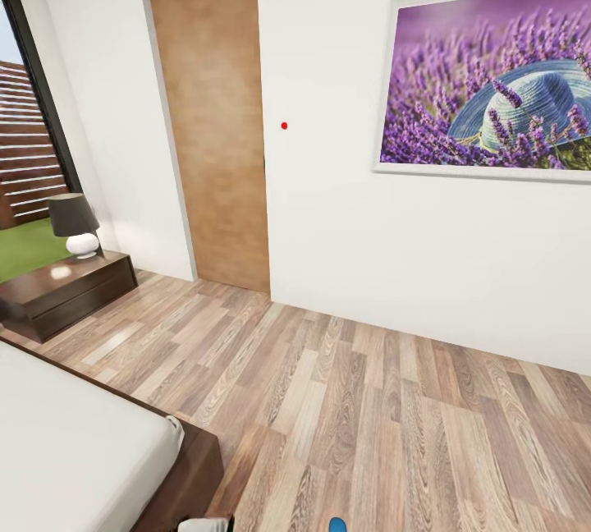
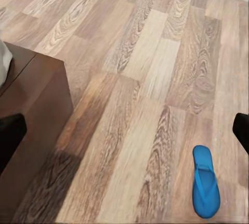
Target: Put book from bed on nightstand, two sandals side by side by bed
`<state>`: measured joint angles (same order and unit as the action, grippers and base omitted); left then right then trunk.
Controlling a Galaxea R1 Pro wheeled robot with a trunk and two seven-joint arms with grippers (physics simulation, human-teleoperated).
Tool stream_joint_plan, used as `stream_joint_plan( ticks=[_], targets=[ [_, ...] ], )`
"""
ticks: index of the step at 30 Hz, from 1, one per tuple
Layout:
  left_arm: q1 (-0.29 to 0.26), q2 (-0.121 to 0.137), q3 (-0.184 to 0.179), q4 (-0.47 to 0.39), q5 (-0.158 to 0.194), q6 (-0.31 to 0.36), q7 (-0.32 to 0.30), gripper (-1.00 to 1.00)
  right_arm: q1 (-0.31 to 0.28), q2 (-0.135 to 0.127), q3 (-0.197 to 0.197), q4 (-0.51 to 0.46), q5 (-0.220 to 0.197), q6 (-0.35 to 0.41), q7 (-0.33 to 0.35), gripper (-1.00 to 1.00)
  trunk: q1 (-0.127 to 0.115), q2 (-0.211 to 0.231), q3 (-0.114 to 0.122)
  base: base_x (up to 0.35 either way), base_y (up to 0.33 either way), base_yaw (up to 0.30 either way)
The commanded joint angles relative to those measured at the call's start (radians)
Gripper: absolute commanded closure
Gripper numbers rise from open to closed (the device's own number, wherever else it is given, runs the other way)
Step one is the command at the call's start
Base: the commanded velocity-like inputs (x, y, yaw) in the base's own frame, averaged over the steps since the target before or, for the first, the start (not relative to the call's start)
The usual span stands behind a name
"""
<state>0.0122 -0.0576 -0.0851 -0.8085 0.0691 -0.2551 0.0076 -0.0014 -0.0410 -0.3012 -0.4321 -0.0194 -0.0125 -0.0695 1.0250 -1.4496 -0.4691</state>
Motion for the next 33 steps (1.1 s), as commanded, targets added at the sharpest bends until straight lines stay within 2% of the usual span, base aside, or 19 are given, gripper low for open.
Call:
stream_joint_plan(
  ticks=[1,3,5,7,11,17,24,26,28,30,31,32,33],
  targets=[
    [0.000,-0.009,-0.027,-0.014,0.008,0.007,0.001,-1.00,0.000,0.000,-0.001,0.000,-0.002,-0.001,-0.001,-1.00,0.000,0.000,-0.001,0.000,0.000,0.000],
    [-0.001,-0.033,-0.056,-0.082,0.008,0.050,0.001,-1.00,0.000,-0.001,-0.001,0.000,-0.002,-0.001,-0.001,-1.00,0.000,0.000,-0.001,0.000,0.000,0.000],
    [-0.001,-0.047,-0.065,-0.130,0.008,0.089,0.001,-1.00,0.000,-0.001,-0.001,0.000,-0.002,-0.001,-0.001,-1.00,0.000,0.000,-0.001,0.000,0.000,0.000],
    [-0.001,-0.071,-0.087,-0.235,0.008,0.191,0.000,-1.00,0.000,-0.002,-0.001,0.000,-0.002,-0.001,-0.001,-1.00,0.000,0.000,-0.001,0.000,0.000,0.000],
    [-0.004,-0.088,-0.128,-0.388,0.009,0.307,-0.002,-1.00,0.000,-0.001,-0.001,0.000,-0.002,-0.001,-0.001,-1.00,0.000,0.000,-0.001,0.000,0.000,0.000],
    [-0.006,-0.095,-0.161,-0.515,0.011,0.348,0.000,-1.00,0.000,-0.001,-0.001,0.000,0.005,-0.001,-0.001,-1.00,0.000,0.000,-0.001,0.000,0.000,0.000],
    [-0.006,-0.090,-0.165,-0.524,0.009,0.347,-0.004,-1.00,0.000,-0.003,0.001,-0.003,0.004,0.010,0.002,-1.00,0.000,0.000,-0.001,0.000,0.000,0.000],
    [-0.006,-0.089,-0.165,-0.524,0.009,0.347,-0.004,-1.00,0.000,-0.005,0.003,-0.039,0.003,0.034,0.001,-1.00,0.000,0.000,-0.001,0.000,0.000,0.000],
    [-0.006,-0.089,-0.165,-0.524,0.008,0.347,-0.004,-1.00,0.000,-0.004,0.004,-0.096,0.005,0.092,-0.001,-1.00,0.000,0.000,-0.001,0.000,0.000,0.000],
    [-0.006,-0.089,-0.165,-0.526,0.008,0.347,-0.005,-1.00,-0.008,0.001,0.006,-0.189,0.007,0.246,-0.002,-1.00,0.000,0.000,-0.001,0.000,0.000,0.000],
    [-0.006,-0.089,-0.165,-0.528,0.008,0.346,-0.004,-1.00,-0.035,0.006,0.008,-0.230,0.008,0.349,-0.001,-1.00,0.000,0.000,-0.001,0.000,0.000,0.000],
    [-0.006,-0.089,-0.165,-0.529,0.008,0.346,-0.004,-1.00,-0.053,0.011,0.009,-0.246,0.008,0.398,-0.001,-1.00,0.000,0.000,-0.001,0.000,0.000,0.000],
    [-0.006,-0.089,-0.165,-0.531,0.008,0.346,-0.004,-1.00,-0.095,0.023,0.010,-0.270,0.006,0.483,-0.001,-1.00,0.000,0.000,-0.001,0.000,0.000,0.000]
  ],
)
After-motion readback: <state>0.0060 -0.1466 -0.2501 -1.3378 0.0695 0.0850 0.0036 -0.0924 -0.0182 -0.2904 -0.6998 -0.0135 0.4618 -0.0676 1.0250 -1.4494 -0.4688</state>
